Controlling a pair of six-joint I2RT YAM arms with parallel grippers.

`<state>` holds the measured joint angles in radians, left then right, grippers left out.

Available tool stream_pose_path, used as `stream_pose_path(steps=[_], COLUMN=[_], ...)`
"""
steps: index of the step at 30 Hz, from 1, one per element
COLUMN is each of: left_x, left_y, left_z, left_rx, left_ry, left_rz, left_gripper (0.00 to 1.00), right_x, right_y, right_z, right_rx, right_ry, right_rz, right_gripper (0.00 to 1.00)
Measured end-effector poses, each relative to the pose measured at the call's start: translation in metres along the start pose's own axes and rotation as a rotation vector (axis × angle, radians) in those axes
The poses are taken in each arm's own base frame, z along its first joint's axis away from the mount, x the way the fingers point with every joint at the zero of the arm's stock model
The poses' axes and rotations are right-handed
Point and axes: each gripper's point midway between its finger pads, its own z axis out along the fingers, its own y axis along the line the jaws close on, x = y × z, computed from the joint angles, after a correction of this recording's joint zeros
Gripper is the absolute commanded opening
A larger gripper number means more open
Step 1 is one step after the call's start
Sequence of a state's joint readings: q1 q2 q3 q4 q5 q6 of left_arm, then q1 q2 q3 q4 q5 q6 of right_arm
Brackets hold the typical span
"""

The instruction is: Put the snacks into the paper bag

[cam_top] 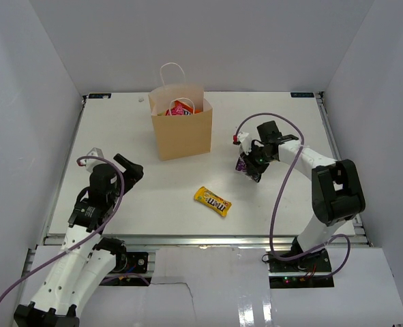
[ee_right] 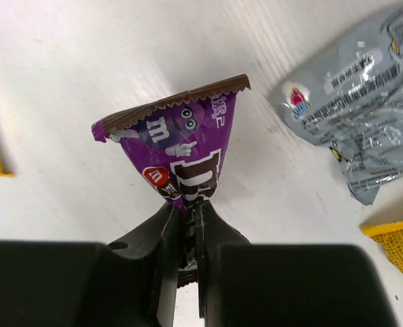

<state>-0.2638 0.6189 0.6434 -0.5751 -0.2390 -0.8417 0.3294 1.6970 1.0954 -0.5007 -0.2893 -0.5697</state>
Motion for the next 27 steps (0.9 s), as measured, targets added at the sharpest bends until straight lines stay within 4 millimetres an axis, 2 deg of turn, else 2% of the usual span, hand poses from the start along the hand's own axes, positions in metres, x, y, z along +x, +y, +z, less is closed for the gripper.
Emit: stream_pose_path(steps=[5,7,8,10,13,14,18,21,27], left_x=[0.002,0.002,0.002,0.002,0.003,0.004,0.005,0.005,0.004], left_y=[0.0,0.0,0.0,0.0,0.001,0.001,0.001,0.0,0.0], left_z=[0.002,0.002,0.002,0.003,0.004,0.005,0.006,0.005,0.001], left_rx=[-0.009,-0.009,-0.009,-0.011,-0.017,-0.02,-0.024,-0.022,-0.017], left_ry=[0.007,0.008,0.007,0.008,0.013,0.016,0.021,0.02,0.019], left_rz=[-0.017,-0.022,-0.023,-0.029,-0.036,-0.039,-0.052,-0.061,-0.086], left_gripper=[0.92,0.92,0.91,0.92,0.91,0.91,0.91,0.91,0.9], right_x=[-0.029,-0.052,-0.071,-0.117,-0.209,-0.249,-0.35,-0.382,-0.404], right_y=[0.025,0.027,0.024,0.014,-0.009,-0.018,-0.016,0.0,0.041], right_z=[-0.03,-0.046,-0.057,-0.084,-0.137,-0.163,-0.222,-0.224,-0.174], right_rx=[-0.093,-0.112,-0.109,-0.083,0.012,0.064,0.152,0.146,0.071], right_ry=[-0.121,-0.182,-0.223,-0.314,-0.505,-0.602,-0.85,-0.938,-0.962], right_rz=[-0.047,-0.075,-0.096,-0.139,-0.227,-0.272,-0.359,-0.373,-0.341], right_gripper=[0.14,0.14,0.14,0.14,0.15,0.15,0.15,0.16,0.2])
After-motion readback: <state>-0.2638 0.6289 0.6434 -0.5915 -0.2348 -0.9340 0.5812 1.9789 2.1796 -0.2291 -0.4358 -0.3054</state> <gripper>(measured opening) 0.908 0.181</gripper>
